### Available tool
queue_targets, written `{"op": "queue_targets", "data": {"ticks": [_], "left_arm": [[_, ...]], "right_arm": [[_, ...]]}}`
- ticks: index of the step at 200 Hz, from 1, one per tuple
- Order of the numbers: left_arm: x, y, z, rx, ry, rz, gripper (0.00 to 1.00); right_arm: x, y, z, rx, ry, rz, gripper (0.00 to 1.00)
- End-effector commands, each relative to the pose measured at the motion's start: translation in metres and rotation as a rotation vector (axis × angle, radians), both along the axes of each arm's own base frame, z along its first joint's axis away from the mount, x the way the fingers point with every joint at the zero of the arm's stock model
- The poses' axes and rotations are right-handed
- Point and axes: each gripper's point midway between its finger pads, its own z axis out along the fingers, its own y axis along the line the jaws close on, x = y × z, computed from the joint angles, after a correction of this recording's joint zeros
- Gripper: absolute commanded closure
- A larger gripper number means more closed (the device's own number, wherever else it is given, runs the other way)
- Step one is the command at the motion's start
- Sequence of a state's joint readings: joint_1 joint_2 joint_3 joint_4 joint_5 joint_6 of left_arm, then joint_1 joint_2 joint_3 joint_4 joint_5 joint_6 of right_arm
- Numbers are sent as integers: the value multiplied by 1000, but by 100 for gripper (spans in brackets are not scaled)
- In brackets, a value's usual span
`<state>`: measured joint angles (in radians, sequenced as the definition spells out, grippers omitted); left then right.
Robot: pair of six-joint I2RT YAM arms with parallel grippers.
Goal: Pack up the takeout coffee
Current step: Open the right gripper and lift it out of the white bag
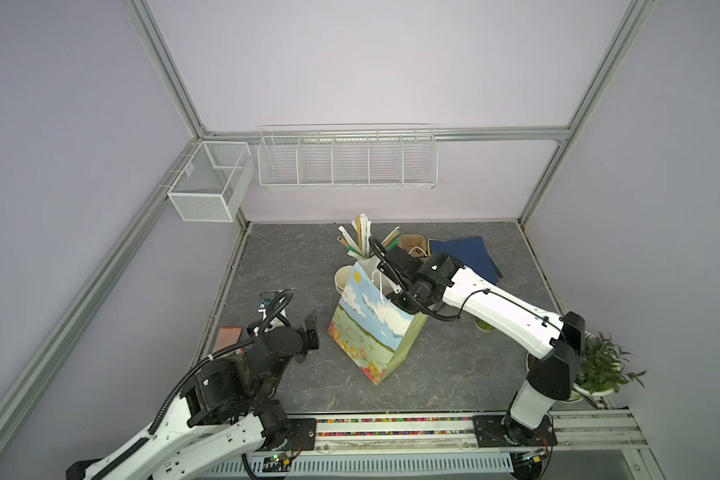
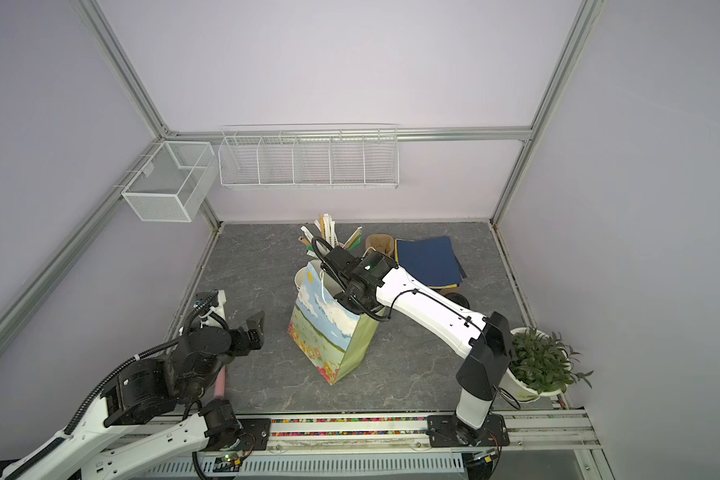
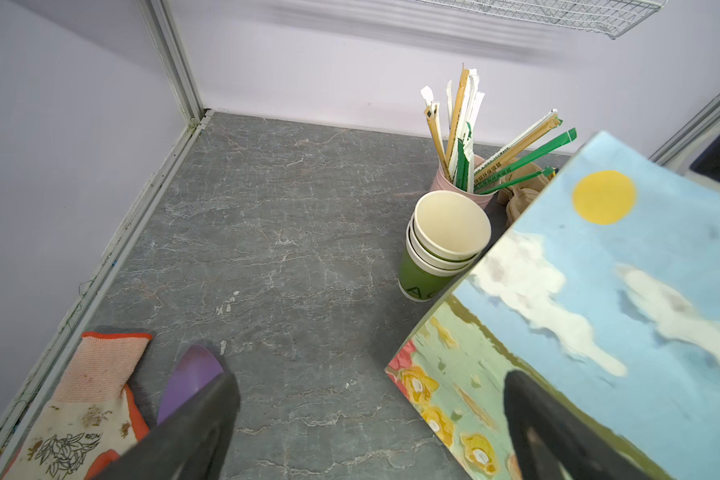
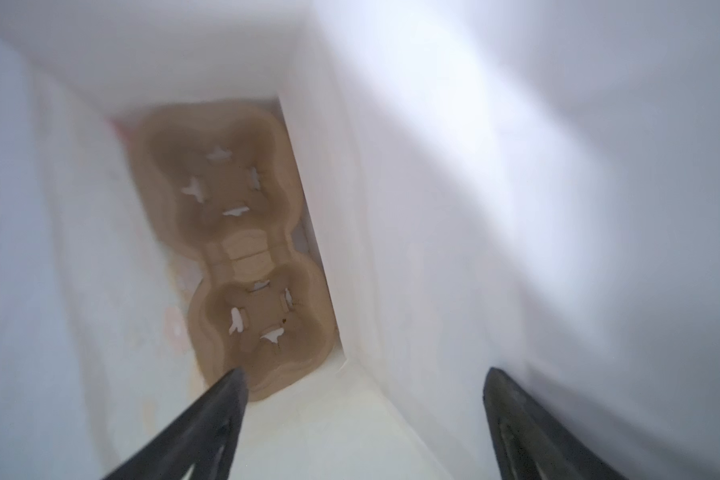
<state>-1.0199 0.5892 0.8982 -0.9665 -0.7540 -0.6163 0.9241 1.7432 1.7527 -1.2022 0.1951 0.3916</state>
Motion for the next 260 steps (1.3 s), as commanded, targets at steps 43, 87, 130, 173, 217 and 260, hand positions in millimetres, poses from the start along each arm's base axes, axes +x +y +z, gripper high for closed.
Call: {"op": "queue_targets", "data": {"ticks": [43, 87, 130, 173, 217, 260], "left_arm": [[0, 0, -4, 28, 13, -8, 1], [0, -1, -4, 30, 14, -10, 1], [0, -1, -4, 26, 13, -15, 1], [0, -2, -4, 25, 13, -15, 1], [0, -3, -6, 21, 19, -14, 1], [-3, -15, -13, -44, 82, -36, 1]], "right_arm": [[-20, -2, 17, -23, -17, 33, 8], [-37, 13, 30, -40, -42, 69, 8], [-37, 21, 42, -30, -86, 85, 8], [-56, 47, 76, 105, -102, 183, 8], [-68, 46, 100, 167, -129, 228, 10], [-77, 35, 138, 252, -192, 288, 12]]}}
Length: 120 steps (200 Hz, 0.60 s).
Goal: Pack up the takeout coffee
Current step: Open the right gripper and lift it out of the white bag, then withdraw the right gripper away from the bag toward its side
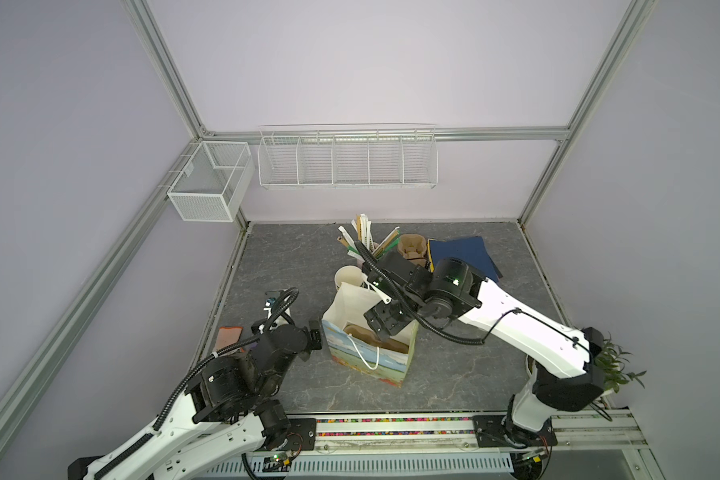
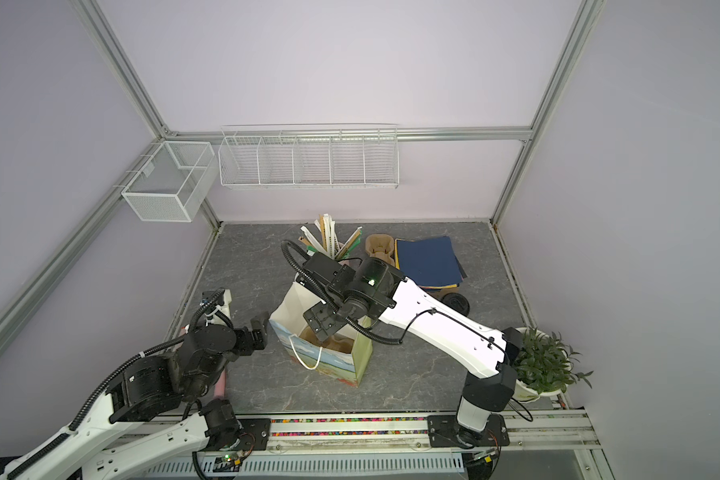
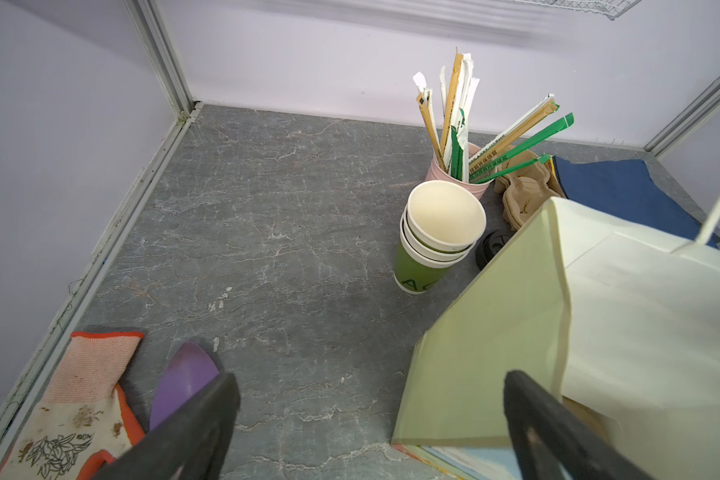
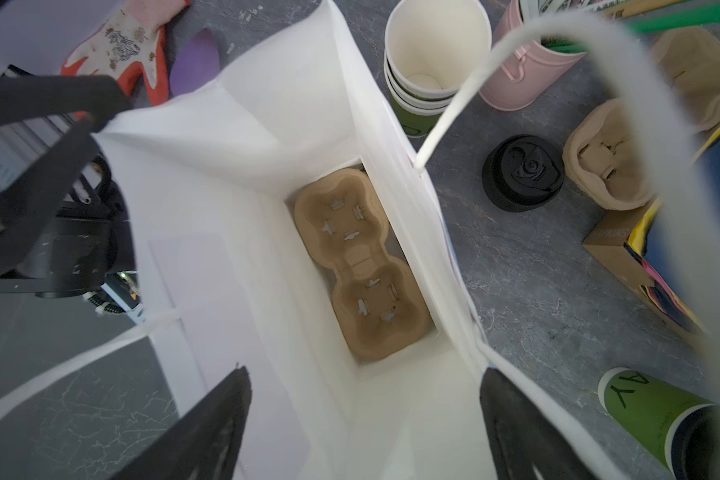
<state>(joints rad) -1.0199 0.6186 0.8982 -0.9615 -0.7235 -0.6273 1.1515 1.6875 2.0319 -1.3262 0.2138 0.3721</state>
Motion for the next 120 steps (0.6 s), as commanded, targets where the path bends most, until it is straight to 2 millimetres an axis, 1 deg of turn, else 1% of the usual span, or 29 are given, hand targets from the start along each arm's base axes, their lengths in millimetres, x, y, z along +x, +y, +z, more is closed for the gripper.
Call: {"op": "queue_targets", "data": {"ticks": [1, 8, 17, 29, 53, 75, 91, 120], "left_arm": [[-4, -8, -8, -49, 56, -20, 1], [-6, -15, -13, -80, 79, -37, 1], [-6, -19, -20, -106, 102, -34, 1], [-7, -24, -30, -130, 126, -33, 1], [-8, -30, -40, -180, 150, -31, 0], [-9, -25, -48, -183, 159, -3, 0], [-10, -23, -53, -192, 160, 6, 0], [-9, -17, -53, -198, 139, 30, 0]], "right_arm": [[-7, -11, 40, 89, -62, 51, 12], [-6, -17, 46, 92, -87, 49, 12], [-5, -24, 50, 85, -114, 47, 12], [-3, -33, 48, 60, -143, 47, 12], [1, -46, 31, -10, -150, 50, 12], [11, -58, 10, -64, -138, 27, 13], [15, -58, 1, -51, -104, 24, 15], [26, -52, -1, -19, -98, 29, 19]]}}
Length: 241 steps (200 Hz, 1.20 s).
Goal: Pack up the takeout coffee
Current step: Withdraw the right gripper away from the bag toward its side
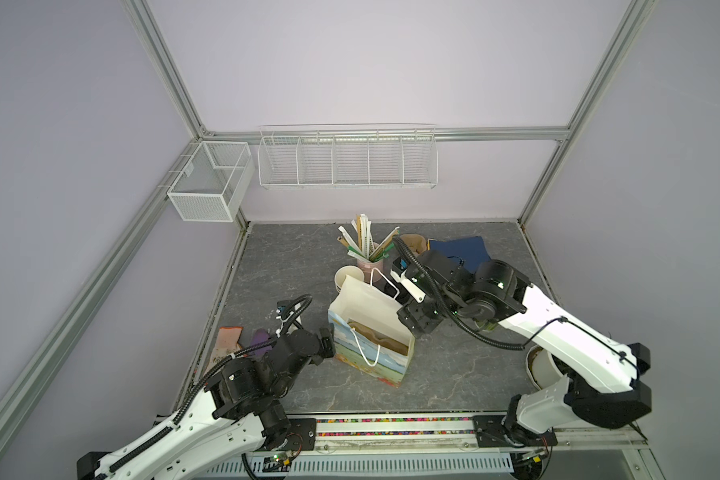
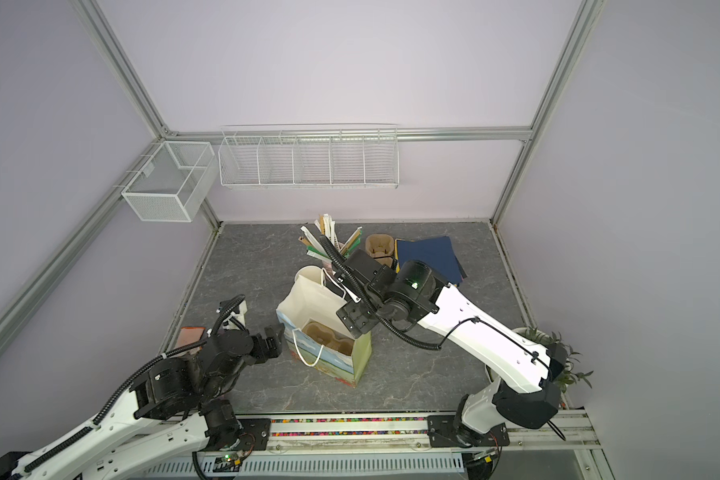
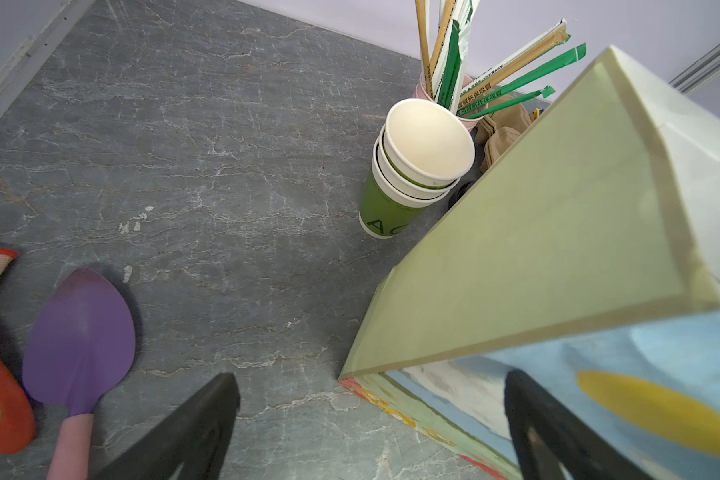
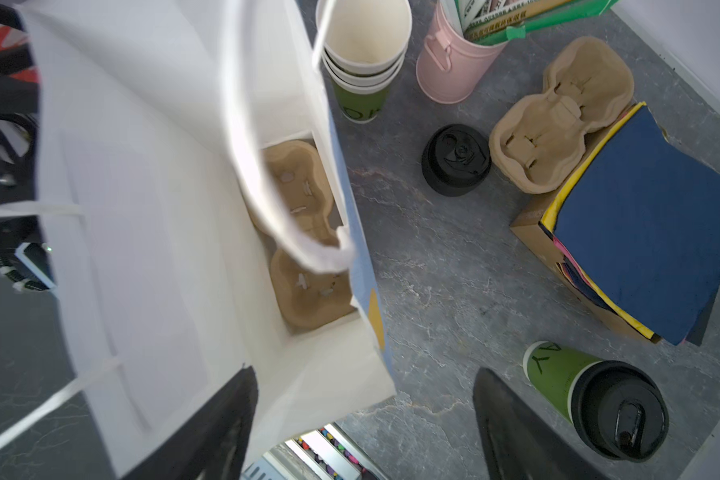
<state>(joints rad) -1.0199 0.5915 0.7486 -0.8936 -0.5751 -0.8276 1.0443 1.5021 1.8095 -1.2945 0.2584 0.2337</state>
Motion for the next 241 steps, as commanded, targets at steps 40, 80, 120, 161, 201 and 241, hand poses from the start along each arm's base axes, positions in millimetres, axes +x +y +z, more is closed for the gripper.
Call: {"op": "queue_targets", "data": {"ticks": [40, 80, 120, 161, 201, 241], "left_arm": [[6, 5, -4, 5, -21, 52, 0], [2, 24, 20, 5, -77, 76, 1], [-6, 37, 40, -13, -95, 71, 1], [-14, 57, 64, 17, -131, 69, 1], [-16, 71, 82, 60, -186, 72, 1], [-12, 68, 84, 110, -193, 57, 1]], "right_arm": [[17, 29, -10, 24, 20, 59, 35], [27, 35, -28, -19, 14, 60, 39], [40, 34, -34, -77, -10, 32, 58], [43, 29, -41, -92, 4, 16, 80], [41, 7, -27, -80, -16, -43, 93], [36, -35, -32, -67, 14, -137, 93]]}}
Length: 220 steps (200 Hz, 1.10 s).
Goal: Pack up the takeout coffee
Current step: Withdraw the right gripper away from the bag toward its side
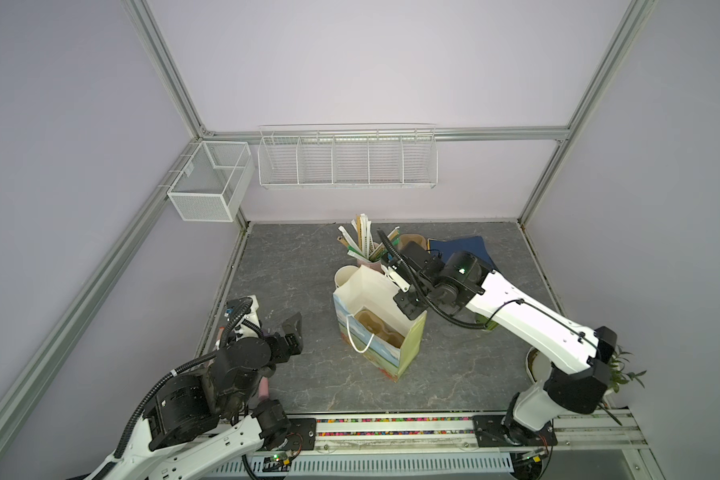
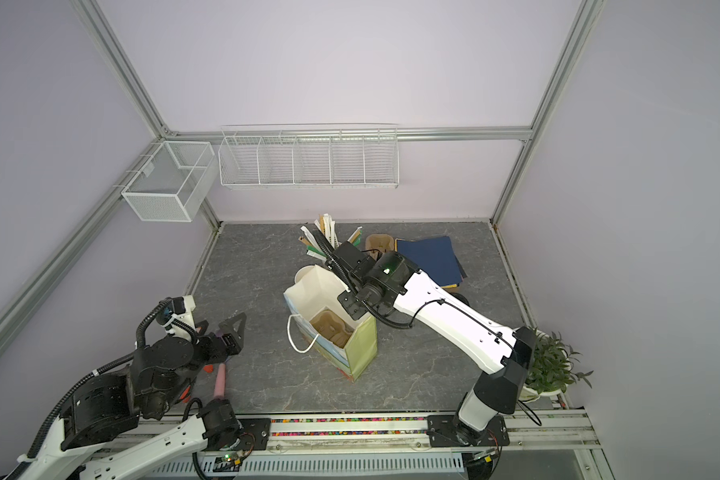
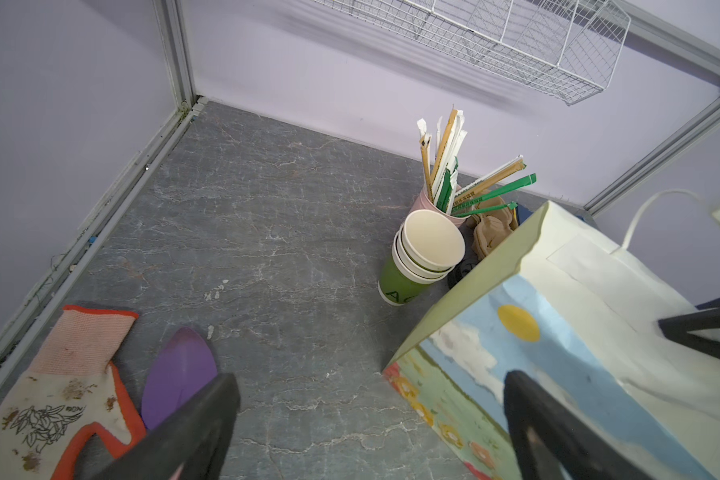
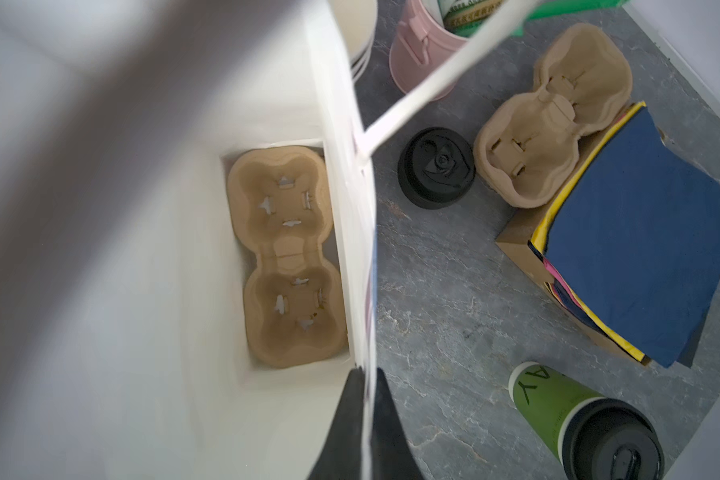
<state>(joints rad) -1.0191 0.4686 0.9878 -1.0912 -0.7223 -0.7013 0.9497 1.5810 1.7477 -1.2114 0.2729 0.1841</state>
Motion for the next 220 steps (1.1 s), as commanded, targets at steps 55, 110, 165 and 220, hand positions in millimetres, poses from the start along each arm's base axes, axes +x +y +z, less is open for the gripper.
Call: {"op": "queue_targets", "data": {"ticks": [55, 110, 165, 220], "left_arm": [[10, -2, -5, 186, 0, 1, 1], [13, -2, -10, 206, -8, 11, 1], [13, -5, -13, 200, -8, -1, 1], [13, -7, -15, 206, -4, -8, 1]], "right_arm": [[-6, -66, -8, 114, 62, -166, 93], [8, -71, 2, 188, 67, -216, 78], [-1, -82, 44, 251, 11, -243, 46], [-1, -134, 74, 203, -99, -424, 6]]}}
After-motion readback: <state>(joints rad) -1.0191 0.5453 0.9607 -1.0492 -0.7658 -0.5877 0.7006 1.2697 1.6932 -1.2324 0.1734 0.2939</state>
